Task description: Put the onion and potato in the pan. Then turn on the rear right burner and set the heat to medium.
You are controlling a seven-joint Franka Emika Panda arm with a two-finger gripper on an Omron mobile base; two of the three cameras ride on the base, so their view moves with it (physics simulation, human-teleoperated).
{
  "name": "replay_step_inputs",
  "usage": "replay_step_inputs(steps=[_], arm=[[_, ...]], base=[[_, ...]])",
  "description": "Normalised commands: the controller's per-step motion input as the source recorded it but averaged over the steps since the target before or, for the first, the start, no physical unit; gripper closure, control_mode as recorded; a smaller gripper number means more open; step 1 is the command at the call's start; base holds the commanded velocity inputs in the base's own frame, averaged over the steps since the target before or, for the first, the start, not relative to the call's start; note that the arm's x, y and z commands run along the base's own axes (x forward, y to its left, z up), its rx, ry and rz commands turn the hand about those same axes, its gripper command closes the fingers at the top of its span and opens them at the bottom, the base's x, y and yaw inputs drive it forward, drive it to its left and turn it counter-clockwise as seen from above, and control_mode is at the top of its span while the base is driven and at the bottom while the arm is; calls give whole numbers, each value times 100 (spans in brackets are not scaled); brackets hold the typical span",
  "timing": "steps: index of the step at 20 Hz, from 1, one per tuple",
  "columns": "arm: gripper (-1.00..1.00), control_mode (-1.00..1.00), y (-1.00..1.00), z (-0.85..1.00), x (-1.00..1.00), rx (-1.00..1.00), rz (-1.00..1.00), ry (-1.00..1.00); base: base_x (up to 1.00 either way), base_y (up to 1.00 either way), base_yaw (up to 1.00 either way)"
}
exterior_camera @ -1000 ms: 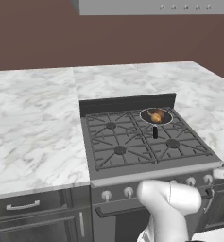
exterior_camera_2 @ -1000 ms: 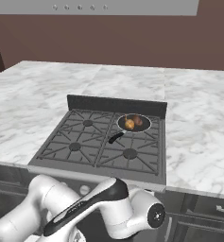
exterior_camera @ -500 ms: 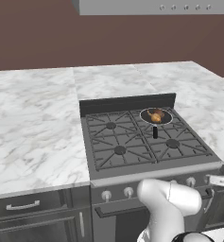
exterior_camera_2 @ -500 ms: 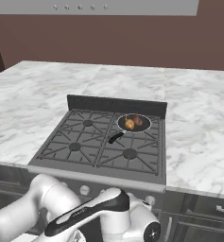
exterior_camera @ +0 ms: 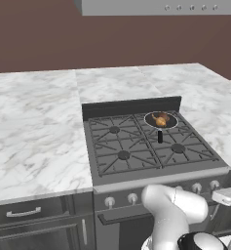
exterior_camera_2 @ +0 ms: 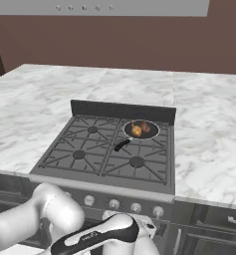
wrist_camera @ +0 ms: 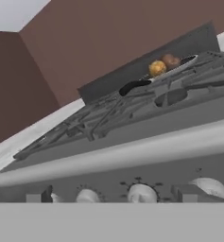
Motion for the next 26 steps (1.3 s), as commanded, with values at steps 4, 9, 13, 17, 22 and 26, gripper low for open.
replay_step_inputs(steps=[4,9,13,17,22,26], arm=[[-100,-100,0,-24,0,0,0,-25],[-100,-100,0,-3,0,0,0,-22],[-100,-100,-1,0,5,0,0,-9],[-100,-100,-2,0,7,0,-8,0],[-100,-100,0,0,28,0,-19,0],[-100,-100,0,0,16,0,-19,0]], base=[[0,0,0],[0,0,0],[0,0,0],[0,0,0],[0,0,0],[0,0,0]])
